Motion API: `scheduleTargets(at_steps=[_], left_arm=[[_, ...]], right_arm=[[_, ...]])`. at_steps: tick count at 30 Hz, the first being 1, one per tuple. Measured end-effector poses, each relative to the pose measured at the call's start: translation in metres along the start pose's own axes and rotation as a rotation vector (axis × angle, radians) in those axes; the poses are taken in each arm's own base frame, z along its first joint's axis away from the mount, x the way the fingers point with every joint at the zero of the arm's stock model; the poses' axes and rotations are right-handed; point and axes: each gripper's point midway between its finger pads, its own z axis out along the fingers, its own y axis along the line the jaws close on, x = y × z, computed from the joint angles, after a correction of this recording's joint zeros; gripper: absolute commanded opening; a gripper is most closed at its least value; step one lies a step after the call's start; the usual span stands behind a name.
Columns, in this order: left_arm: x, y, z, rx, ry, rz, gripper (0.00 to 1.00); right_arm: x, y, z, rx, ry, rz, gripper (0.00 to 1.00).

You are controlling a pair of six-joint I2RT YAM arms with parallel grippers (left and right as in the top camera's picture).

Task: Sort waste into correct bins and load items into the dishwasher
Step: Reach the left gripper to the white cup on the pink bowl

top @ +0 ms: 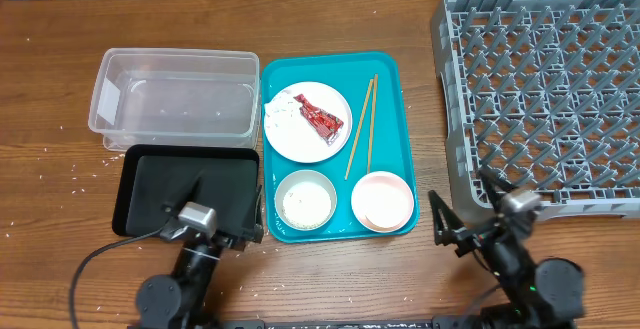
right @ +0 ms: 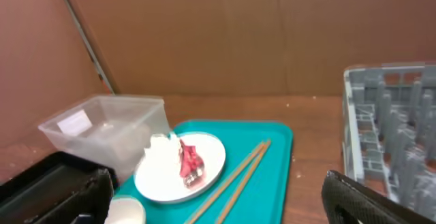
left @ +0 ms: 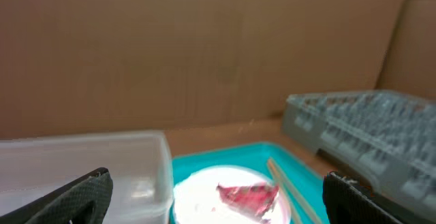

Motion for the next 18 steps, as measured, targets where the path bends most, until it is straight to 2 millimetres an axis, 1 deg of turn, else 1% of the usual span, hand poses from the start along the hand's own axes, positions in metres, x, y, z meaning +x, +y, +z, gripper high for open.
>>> scheduleTargets(at_steps=[2, 4, 5, 6, 8, 10, 13, 15, 18], left_arm=[[-0.026, -0.005, -0.002, 0.010, -0.015, -0.010, 1.00], [-0.049, -0.010, -0.004, 0.010, 0.027, -0.034, 1.00], [-0.059, -0.011, -0.003, 0.008, 0.060, -0.045, 1.00], [-0.063, -0.012, -0.002, 0.007, 0.098, -0.057, 1.00], [-0.066, -0.013, 0.004, 0.003, 0.210, -0.085, 1.00], [-0.066, -0.015, 0.016, 0.013, 0.341, -0.112, 1.00], [-0.057, -0.017, 0.034, 0.029, 0.553, -0.167, 1.00], [-0.052, -0.019, 0.046, 0.044, 0.685, -0.208, 1.00], [-0.050, -0.027, 0.064, 0.095, 0.805, -0.281, 1.00]], right_arm=[[-0.022, 0.006, -0.007, 0.010, 0.028, 0.012, 1.00], [-0.038, 0.010, -0.012, 0.032, 0.098, 0.034, 1.00], [-0.045, 0.011, -0.013, 0.046, 0.145, 0.050, 1.00], [-0.049, 0.011, -0.013, 0.062, 0.192, 0.063, 1.00], [-0.055, 0.009, -0.007, 0.088, 0.277, 0.089, 1.00], [-0.062, 0.008, 0.001, 0.106, 0.347, 0.110, 1.00], [-0.074, 0.007, 0.016, 0.117, 0.414, 0.129, 1.00], [-0.080, 0.010, 0.025, 0.097, 0.438, 0.142, 1.00], [-0.076, 0.020, 0.031, 0.036, 0.498, 0.176, 1.00]])
